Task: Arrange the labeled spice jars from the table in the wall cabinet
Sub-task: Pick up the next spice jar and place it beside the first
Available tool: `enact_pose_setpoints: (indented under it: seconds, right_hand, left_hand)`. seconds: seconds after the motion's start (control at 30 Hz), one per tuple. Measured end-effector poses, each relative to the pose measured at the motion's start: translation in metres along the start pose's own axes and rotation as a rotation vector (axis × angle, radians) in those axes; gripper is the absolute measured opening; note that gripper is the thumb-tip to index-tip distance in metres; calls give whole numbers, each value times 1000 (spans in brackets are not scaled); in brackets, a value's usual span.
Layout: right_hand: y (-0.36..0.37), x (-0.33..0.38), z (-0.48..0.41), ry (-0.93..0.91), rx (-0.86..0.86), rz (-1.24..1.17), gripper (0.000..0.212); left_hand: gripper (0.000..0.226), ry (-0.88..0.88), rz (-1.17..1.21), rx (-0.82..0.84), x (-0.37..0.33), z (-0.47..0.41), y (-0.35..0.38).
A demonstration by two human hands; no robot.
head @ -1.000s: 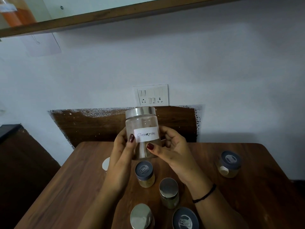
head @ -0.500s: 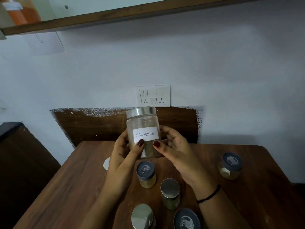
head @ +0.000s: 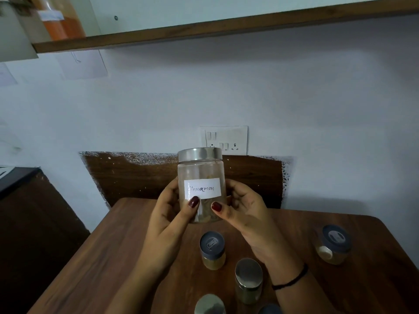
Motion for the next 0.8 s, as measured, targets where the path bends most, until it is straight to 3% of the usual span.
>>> enact_pose_setpoints:
  seconds: [0.13,0.3,0.53,0.8]
  right_hand:
    - [22,-4,-14,9,14,23,60]
    - [50,3,-36,7,29,80,50]
    - [87,15,-82,-5,4,190,56]
    - [122,31,-117,-83,-83,334,58]
  left_hand:
    - [65,20,-72,-37,4,-9,-28]
    - [48,39,-48,-57,1,-27,-61]
    - [54,110,40,-124,1,-65,-111]
    - [52,209,52,-71,2,-105,-147]
Point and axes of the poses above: each hand's wrist, its own z-axis away from the middle knuckle, its own y-axis out of the palm, x = y × z, the point moved 2 cm from there along -z, towards the middle knuckle, and after that the axes turned 10 degrees about y, right-handed, at the moved point
